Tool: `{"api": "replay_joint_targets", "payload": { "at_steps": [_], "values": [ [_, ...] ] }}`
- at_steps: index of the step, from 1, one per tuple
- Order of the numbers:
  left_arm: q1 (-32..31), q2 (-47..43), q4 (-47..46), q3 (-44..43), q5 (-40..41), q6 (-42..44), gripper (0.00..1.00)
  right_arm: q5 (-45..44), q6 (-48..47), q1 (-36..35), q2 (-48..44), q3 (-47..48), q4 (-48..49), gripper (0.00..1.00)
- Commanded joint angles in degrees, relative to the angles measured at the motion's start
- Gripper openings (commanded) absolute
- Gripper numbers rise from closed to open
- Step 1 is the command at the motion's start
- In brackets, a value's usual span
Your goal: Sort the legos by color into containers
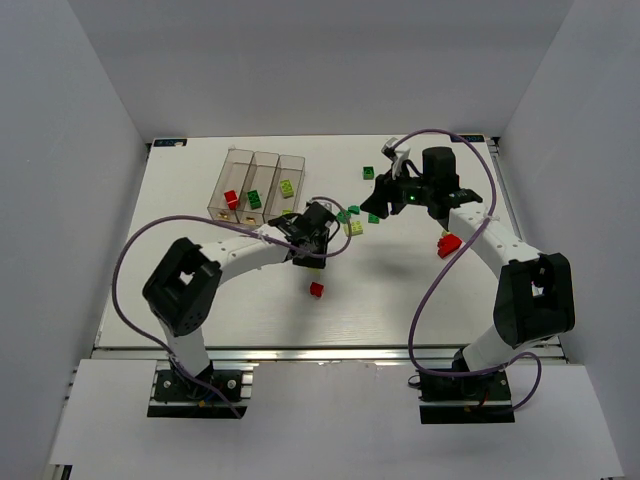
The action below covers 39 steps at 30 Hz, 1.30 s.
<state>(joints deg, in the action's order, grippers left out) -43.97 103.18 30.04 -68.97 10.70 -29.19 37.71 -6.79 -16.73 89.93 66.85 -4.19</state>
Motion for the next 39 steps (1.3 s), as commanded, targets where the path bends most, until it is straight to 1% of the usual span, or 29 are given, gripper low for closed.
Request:
{"api": "replay_joint_targets", "payload": {
  "at_steps": [1, 6, 8, 10, 11, 13, 14, 16, 17, 20, 21, 23, 24, 27, 28, 30, 31, 35, 39],
  "values": [
    [2.21, -8.69, -0.42, -3.63, -3.14, -1.48, 0.12, 0.52, 0.20, 0.38, -1.42, -0.67, 1.64, 0.55],
    [9.94, -10.45, -2.00, -5.20, -6.74, -2.19, 0.12, 0.25, -0.07, 0.56, -2.04, -1.28, 1.46, 0.55],
    [13.71, -9.58, -1.66, -8.54, -7.71, -1.92, 0.12, 0.17, -0.24, 0.65, -2.13, -1.46, 1.37, 0.55],
    [16.09, -6.77, -0.25, -11.70, -7.54, -1.14, 0.12, 0.17, -0.24, 0.65, -2.13, -1.46, 1.20, 0.55],
    [18.19, -5.37, 0.45, -15.46, -7.27, -0.78, 0.12, 0.17, -0.24, 0.65, -2.13, -1.55, 1.20, 0.55],
    [19.88, -0.54, 2.82, -19.60, -6.66, 0.45, 0.13, -0.01, -0.16, 0.56, -2.48, -1.63, 1.20, 0.55],
    [21.10, 1.13, 3.26, -23.54, -6.74, 0.97, 0.13, -0.10, -0.24, 0.65, -2.65, -1.81, 1.20, 0.55],
    [21.99, 5.78, 4.76, -27.08, -6.48, 2.29, 0.14, -0.36, -0.59, 0.65, -3.00, -1.99, 1.02, 0.55],
    [22.60, 7.11, 5.63, -30.14, -6.22, 2.64, 0.16, -0.53, -1.03, 0.65, -3.27, -2.07, 0.93, 0.55],
    [23.40, 11.95, 6.96, -33.85, -5.17, 3.52, 0.21, -1.06, -1.82, 0.82, -3.97, -2.60, 0.50, 0.56],
    [23.49, 12.92, 7.48, -35.34, -4.90, 3.61, 0.27, -1.15, -1.91, 0.82, -4.06, -2.78, 0.41, 0.56],
    [23.66, 14.68, 7.40, -35.88, -4.72, 3.70, 0.33, -1.50, -2.09, 1.08, -4.32, -3.30, 0.32, 0.56],
    [23.75, 15.21, 7.14, -36.06, -4.29, 3.70, 0.38, -1.59, -2.18, 1.17, -4.50, -3.39, 0.32, 0.56],
    [23.75, 16.79, 7.05, -36.24, -4.37, 3.44, 0.44, -1.77, -2.44, 1.61, -4.59, -3.66, 0.14, 0.57],
    [23.75, 16.97, 6.96, -36.32, -4.46, 3.44, 0.50, -1.77, -2.44, 1.70, -4.59, -3.66, 0.06, 0.57],
    [23.75, 16.97, 6.52, -36.24, -4.81, 3.35, 0.55, -1.77, -2.53, 1.97, -4.50, -3.57, -0.12, 0.57],
    [23.75, 16.88, 6.43, -36.32, -4.72, 3.26, 0.60, -1.77, -2.53, 2.05, -4.50, -3.57, -0.12, 0.58],
    [23.75, 16.01, 6.61, -37.11, -4.46, 3.35, 0.64, -1.59, -2.62, 2.05, -3.98, -3.39, -0.30, 0.58],
    [23.75, 13.64, 6.26, -36.41, -4.81, 3.35, 0.64, -1.59, -2.97, 2.14, -3.88, -3.31, -0.82, 0.58]
  ]
}}
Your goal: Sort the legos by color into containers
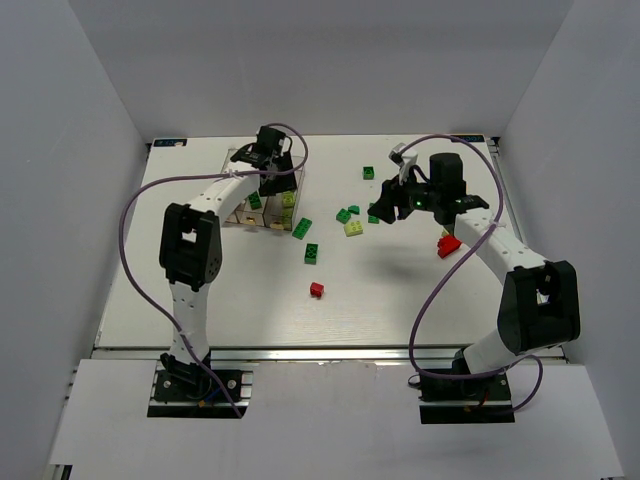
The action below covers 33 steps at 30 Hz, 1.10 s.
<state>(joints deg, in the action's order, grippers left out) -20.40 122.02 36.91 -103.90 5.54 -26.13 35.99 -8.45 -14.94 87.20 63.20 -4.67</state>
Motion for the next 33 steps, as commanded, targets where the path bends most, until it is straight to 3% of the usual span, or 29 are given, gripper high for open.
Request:
{"api": "replay_joint_targets", "payload": {
  "at_steps": [1, 5, 7, 9, 11, 12, 13, 17, 22, 25, 33],
  "values": [
    [0.19, -6.95, -0.87, -0.96, 0.17, 0.12, 0.64, 0.05, -1.57, 0.35, -1.15, 0.26, -0.69, 0.58],
    [0.19, -14.07, -4.02, 6.22, -3.59, -0.68, 0.55, -0.22, -2.54, 0.96, -2.12, -0.35, -1.83, 0.58],
    [0.19, -19.24, -5.78, 10.01, -6.93, -1.12, 0.28, -0.30, -2.80, 1.66, -2.56, -0.97, -2.54, 0.58],
    [0.19, -23.21, -7.02, 17.10, -11.49, -2.95, 0.18, -0.39, -3.15, 2.37, -2.91, -1.67, -2.98, 0.59],
    [-0.07, -29.25, -9.47, 22.48, -15.28, -4.62, 0.22, -0.39, -3.33, 2.81, -3.52, -2.29, -3.24, 0.59],
    [-0.16, -31.12, -9.57, 24.77, -15.91, -5.15, 0.28, -0.48, -3.42, 2.98, -3.61, -2.55, -3.24, 0.59],
    [-0.51, -32.88, -9.40, 28.97, -16.17, -5.51, 0.42, -0.65, -3.42, 3.25, -3.70, -3.08, -3.24, 0.59],
    [-2.62, -38.69, -5.10, 35.33, -14.60, -6.12, 0.62, -0.74, -3.24, 3.69, -4.14, -4.31, -2.98, 0.59],
    [-8.67, -38.44, -3.77, 37.72, -8.90, -7.09, 0.67, -0.74, -2.63, 3.86, -3.88, -4.49, -2.36, 0.59],
    [-12.79, -32.93, -3.60, 35.45, -3.73, -7.53, 0.68, -3.27, -1.49, 3.95, -3.88, -4.49, -1.84, 0.60],
    [-14.93, -25.08, -6.23, 32.80, -1.41, -7.27, 0.69, -4.96, 0.01, 5.09, -4.40, -5.80, -1.14, 0.60]
  ]
}}
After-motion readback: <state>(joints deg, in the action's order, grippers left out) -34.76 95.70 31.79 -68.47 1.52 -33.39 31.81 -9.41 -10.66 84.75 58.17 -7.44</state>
